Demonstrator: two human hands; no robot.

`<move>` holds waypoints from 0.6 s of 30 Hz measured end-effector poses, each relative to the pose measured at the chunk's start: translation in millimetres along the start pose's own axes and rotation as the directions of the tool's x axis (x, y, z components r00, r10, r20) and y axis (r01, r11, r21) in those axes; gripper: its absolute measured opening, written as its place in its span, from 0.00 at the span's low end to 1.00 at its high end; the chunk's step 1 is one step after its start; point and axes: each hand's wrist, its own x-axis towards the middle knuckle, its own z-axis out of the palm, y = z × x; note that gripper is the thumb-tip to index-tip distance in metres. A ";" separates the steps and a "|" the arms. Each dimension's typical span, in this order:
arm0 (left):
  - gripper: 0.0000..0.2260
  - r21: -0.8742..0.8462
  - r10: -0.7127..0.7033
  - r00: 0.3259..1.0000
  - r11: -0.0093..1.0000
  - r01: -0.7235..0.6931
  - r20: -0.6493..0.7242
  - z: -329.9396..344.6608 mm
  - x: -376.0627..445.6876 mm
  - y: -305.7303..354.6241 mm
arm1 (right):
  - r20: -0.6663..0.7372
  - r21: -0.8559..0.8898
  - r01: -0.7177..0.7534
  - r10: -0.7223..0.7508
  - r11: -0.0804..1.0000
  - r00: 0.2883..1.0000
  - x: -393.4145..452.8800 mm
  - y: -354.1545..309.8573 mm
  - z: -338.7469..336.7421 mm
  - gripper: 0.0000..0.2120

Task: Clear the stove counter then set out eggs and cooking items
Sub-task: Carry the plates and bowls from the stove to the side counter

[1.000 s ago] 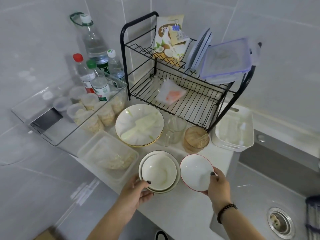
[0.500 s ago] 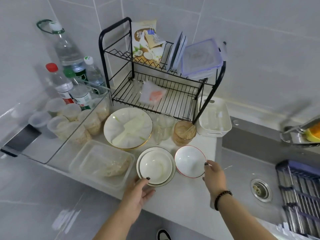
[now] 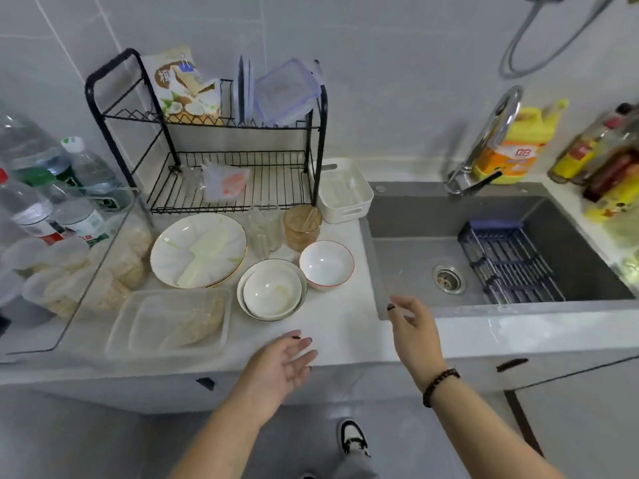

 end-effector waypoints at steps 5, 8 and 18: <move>0.10 0.114 -0.040 0.986 0.993 0.022 0.160 34.3 -13.7 -13.3 | -0.123 0.027 0.029 -0.025 0.999 0.992 -36.0 26.5 -57.8 0.08; 0.11 0.235 -0.069 0.965 0.972 0.007 0.254 67.3 -21.7 -28.3 | -0.224 0.091 0.013 0.008 0.996 0.975 -55.0 43.5 -101.2 0.08; 0.13 0.556 -0.267 0.847 0.831 -0.039 0.459 229.0 -71.5 -165.3 | -0.542 0.217 -0.033 0.149 0.976 0.827 -144.5 120.4 -279.4 0.10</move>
